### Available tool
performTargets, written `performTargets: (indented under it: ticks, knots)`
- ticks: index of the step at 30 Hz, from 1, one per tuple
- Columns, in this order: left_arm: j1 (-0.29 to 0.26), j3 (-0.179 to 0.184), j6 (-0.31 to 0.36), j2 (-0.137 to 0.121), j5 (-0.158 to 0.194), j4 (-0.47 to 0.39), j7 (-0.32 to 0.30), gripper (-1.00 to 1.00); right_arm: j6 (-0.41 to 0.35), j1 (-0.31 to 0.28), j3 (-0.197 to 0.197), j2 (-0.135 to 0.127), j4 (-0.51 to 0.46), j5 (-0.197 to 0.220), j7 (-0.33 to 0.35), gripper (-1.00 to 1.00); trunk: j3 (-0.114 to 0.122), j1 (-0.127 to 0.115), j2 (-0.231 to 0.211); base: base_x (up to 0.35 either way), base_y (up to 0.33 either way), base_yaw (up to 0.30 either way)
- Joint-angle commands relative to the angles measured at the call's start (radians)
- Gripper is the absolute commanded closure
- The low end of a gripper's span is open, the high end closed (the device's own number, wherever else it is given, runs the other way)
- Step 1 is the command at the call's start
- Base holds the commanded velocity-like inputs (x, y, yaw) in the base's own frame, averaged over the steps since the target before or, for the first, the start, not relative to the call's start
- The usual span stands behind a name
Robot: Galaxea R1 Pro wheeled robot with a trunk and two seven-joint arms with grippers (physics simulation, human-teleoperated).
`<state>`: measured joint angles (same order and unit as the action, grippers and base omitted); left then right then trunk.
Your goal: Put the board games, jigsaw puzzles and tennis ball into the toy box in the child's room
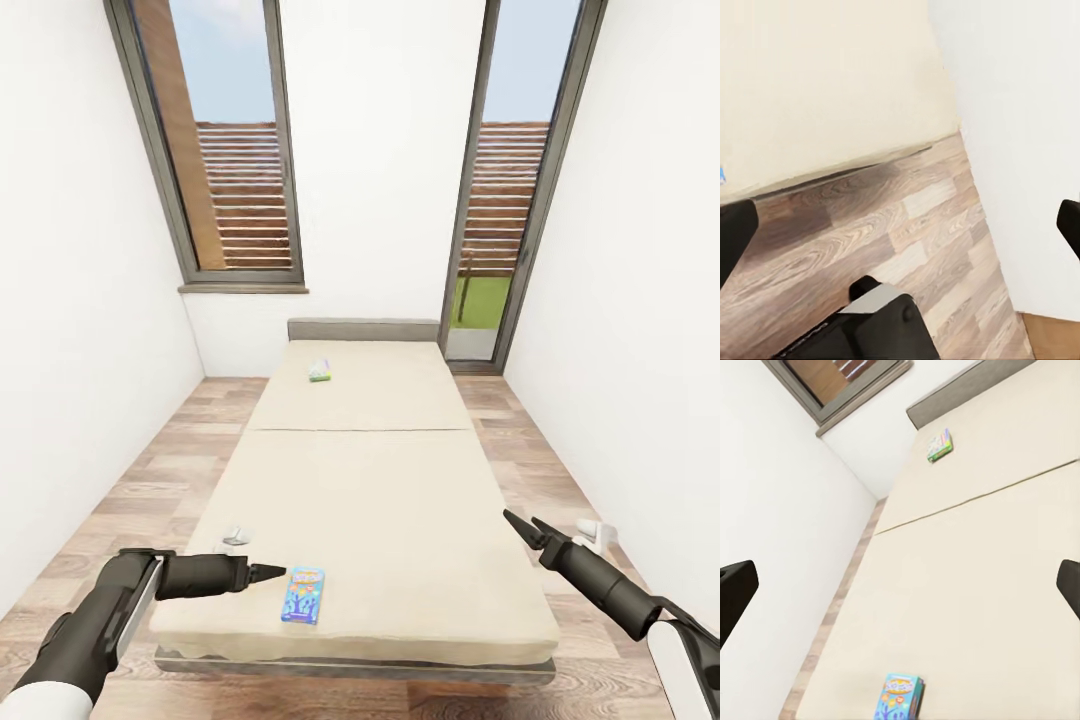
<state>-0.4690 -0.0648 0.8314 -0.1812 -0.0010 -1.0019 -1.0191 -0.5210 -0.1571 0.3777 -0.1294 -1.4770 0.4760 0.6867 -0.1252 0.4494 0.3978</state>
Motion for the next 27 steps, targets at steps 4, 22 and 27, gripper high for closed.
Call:
performTargets:
  ticks: [4, 22, 27]
  knots:
    - [-0.013, -0.006, 0.01, 0.028, 0.009, 0.001, 0.3, -1.0, -0.016, -0.002, -0.004, 0.003, -0.011, 0.002, -0.024, -1.0, -0.002, 0.001, 0.002, 0.001, 0.0, 0.0]
    - [-0.32, -0.005, -0.007, 0.266, 0.011, 0.273, 0.95, -1.0, -0.092, -0.002, -0.036, 0.007, -0.085, -0.002, -0.126, -1.0, -0.002, 0.001, 0.002, 0.0, 0.0, 0.0]
    - [-0.483, -0.006, -0.109, 0.291, 0.009, 0.513, 0.998, -1.0, -0.116, -0.003, -0.087, 0.006, -0.094, -0.002, -0.124, -1.0, -0.002, 0.001, 0.002, 0.0, 0.0, 0.0]
